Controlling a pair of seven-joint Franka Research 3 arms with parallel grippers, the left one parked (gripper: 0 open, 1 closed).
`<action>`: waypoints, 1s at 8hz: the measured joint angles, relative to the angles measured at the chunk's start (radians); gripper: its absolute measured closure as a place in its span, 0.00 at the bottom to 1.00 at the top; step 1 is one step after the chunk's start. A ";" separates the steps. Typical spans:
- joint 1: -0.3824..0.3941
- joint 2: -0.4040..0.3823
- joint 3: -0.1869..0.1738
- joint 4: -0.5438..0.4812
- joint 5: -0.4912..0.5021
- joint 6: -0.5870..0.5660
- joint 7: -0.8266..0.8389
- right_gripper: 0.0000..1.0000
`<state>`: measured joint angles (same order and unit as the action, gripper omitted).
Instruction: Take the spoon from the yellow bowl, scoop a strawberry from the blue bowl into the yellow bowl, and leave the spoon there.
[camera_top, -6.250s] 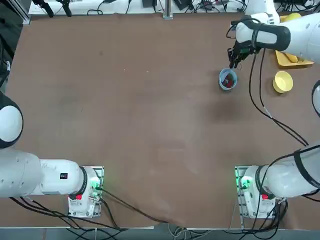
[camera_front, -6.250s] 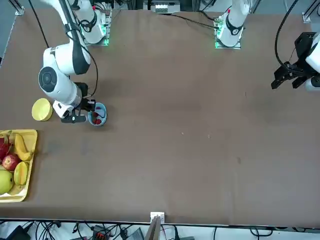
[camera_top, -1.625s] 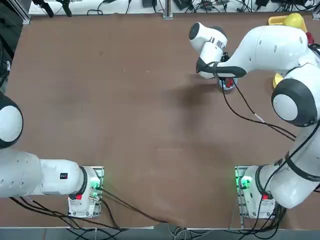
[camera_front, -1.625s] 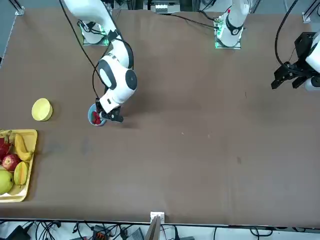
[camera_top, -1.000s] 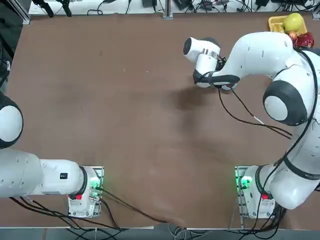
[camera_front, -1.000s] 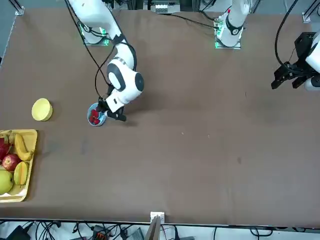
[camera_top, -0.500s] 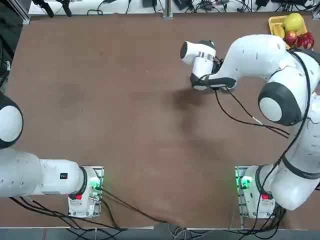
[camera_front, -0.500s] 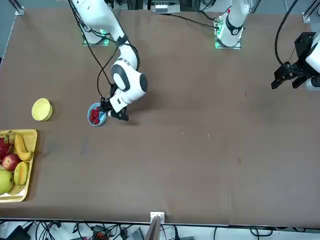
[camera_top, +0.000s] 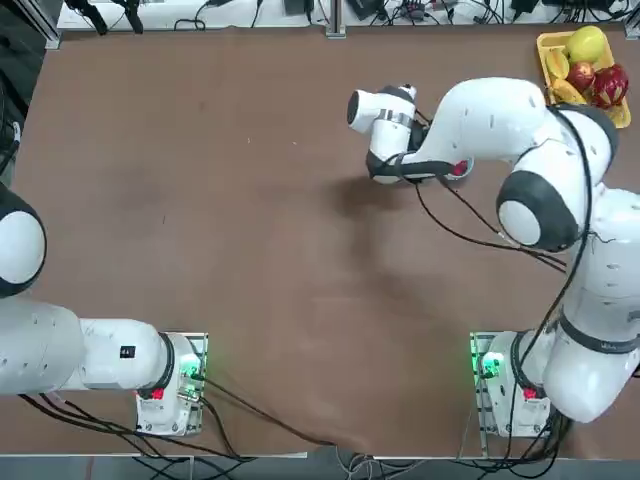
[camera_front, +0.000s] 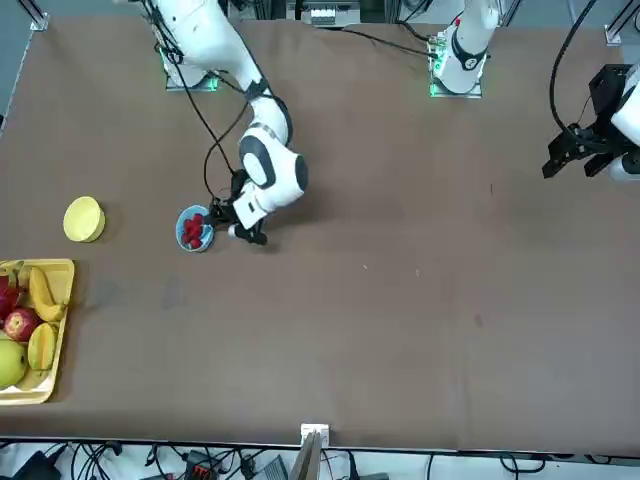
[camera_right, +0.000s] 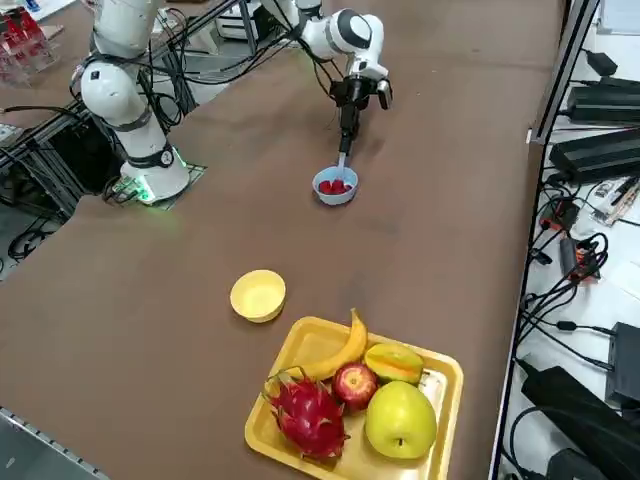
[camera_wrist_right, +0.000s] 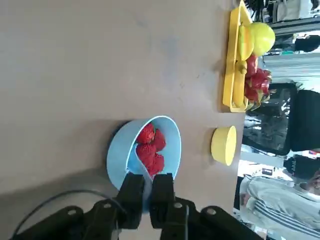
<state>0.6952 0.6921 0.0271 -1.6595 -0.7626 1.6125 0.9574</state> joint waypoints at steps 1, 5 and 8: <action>0.009 0.010 0.000 0.017 0.000 -0.011 0.000 0.89; 0.021 0.022 0.000 0.029 -0.007 -0.034 0.000 0.89; 0.034 0.039 0.000 0.029 -0.041 -0.051 0.000 0.89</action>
<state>0.7289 0.7309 0.0271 -1.6303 -0.8039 1.5614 0.9574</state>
